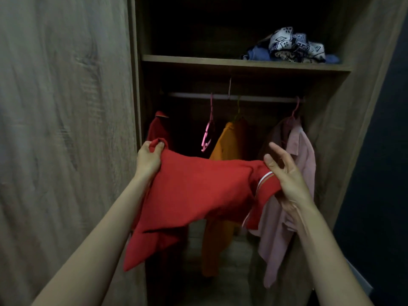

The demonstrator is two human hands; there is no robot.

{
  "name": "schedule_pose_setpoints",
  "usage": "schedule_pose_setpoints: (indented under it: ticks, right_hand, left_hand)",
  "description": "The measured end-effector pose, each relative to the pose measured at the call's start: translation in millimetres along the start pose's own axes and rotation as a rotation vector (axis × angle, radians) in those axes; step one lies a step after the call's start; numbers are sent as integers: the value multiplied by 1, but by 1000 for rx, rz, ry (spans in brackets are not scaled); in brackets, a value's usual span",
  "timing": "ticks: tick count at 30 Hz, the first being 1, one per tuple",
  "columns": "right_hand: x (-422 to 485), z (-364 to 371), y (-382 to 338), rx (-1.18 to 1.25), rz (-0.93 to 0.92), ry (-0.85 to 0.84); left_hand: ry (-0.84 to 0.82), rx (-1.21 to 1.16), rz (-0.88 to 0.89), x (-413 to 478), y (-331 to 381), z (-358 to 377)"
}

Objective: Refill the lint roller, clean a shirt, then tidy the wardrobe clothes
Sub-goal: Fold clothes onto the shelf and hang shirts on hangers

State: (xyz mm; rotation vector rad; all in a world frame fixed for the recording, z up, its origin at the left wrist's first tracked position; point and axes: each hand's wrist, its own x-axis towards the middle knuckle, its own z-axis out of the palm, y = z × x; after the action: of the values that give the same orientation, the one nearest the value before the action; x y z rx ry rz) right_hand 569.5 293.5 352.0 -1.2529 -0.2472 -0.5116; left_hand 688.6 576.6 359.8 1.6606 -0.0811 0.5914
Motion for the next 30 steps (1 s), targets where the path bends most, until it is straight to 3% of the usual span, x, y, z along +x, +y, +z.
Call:
schedule_pose_setpoints:
  ticks: [9,13,16,20,23,28,30]
  right_hand:
    - [8,36,-16,261,132,-45]
    - [10,61,-23,314,127,-51]
    - [19,84,-25,253,79,1]
    - [30,114,-11,175,76,53]
    - [33,124,12,144,145,86]
    - [36,109,27,219,213,164]
    - [36,102,27,203,197,175]
  left_hand:
    - [-14,120,64,0,-7,10]
    - [-185,212,108,-3,-12,18]
    - [-322,106,151,-15,2,18]
    - [-248,-125,229,-48,24,-2]
    - [-378,-221,195,-82,18,-13]
    - [-468,359,185,-98,-36,-9]
    - [-523,308,82,-86,-49,-11]
